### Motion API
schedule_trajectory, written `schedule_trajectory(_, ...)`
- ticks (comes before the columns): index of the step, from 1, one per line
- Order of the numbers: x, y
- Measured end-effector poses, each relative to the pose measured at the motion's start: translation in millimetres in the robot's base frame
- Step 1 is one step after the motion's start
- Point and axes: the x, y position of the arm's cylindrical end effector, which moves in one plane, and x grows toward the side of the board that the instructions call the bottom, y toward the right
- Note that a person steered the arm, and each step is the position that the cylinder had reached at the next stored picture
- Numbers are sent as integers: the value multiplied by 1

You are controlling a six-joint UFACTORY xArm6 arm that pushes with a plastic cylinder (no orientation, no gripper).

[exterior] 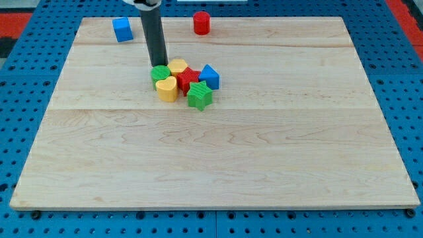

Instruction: Separate the green star and red star

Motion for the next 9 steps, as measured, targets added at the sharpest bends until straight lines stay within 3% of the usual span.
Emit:
schedule_trajectory(1,-17,33)
schedule_trajectory(2,-21,106)
schedule_trajectory(3,-3,179)
schedule_trajectory(4,52,204)
schedule_trajectory(5,84,163)
schedule_trajectory(7,91,70)
schedule_trajectory(8,69,47)
schedule_trajectory(9,43,67)
